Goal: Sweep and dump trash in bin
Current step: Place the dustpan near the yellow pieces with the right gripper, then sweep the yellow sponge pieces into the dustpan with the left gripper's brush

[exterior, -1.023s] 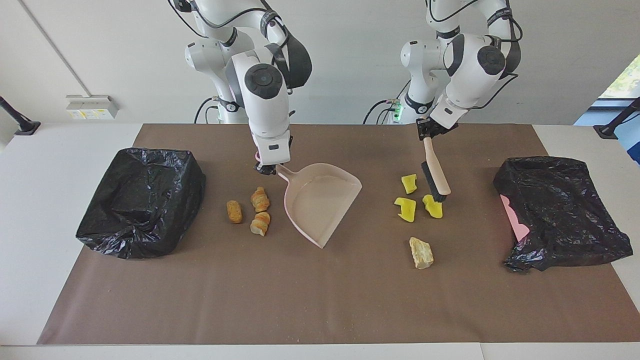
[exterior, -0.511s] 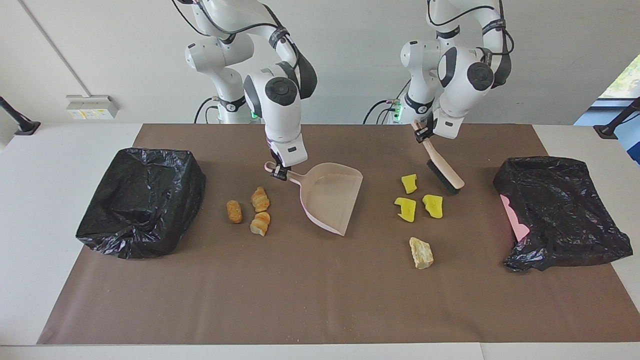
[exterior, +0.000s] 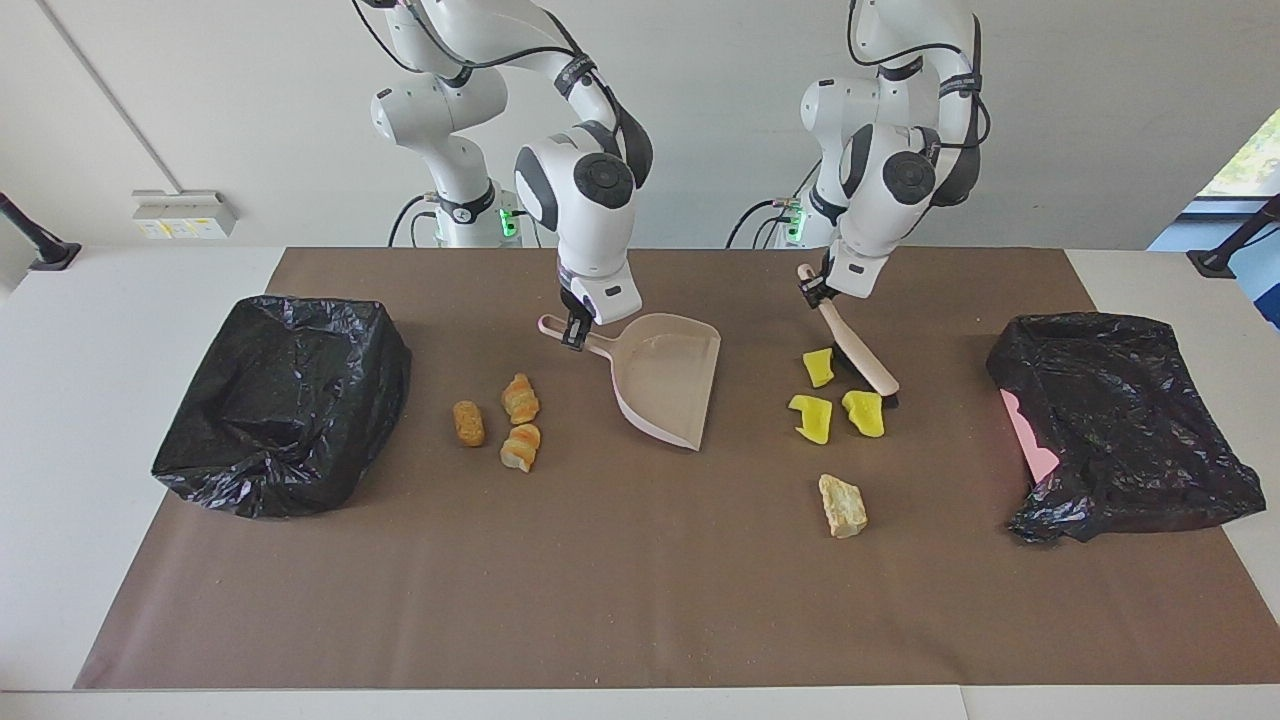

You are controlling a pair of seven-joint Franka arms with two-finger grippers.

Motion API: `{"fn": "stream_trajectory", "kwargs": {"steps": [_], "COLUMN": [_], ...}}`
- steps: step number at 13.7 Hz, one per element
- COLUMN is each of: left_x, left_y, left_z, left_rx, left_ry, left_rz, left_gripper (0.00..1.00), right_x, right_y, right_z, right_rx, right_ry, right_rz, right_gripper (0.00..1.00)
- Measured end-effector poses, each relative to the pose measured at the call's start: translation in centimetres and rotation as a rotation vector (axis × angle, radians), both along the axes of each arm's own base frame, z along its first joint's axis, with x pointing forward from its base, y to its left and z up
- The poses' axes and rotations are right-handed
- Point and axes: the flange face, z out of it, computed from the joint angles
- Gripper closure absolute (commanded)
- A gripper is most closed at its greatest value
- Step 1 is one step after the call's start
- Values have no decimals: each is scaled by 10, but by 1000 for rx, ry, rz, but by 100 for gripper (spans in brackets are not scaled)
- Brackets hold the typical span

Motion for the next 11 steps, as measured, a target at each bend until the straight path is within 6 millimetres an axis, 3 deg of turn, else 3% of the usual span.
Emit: {"fn": "stream_trajectory", "kwargs": {"steps": [5, 11], "left_x": [0, 1], "left_y": [-27, -106], "left_z": [3, 0], "left_rx": [-62, -163], "left_ry": [-11, -42], "left_rz": [-180, -270], "left_gripper": [100, 100], "right_x": [-8, -23], "right_y": [0, 18], "right_z": [-6, -18], "right_rx": [-41, -67], "right_ry": [-8, -12], "right_rz": [15, -51], "right_gripper": [100, 100]}}
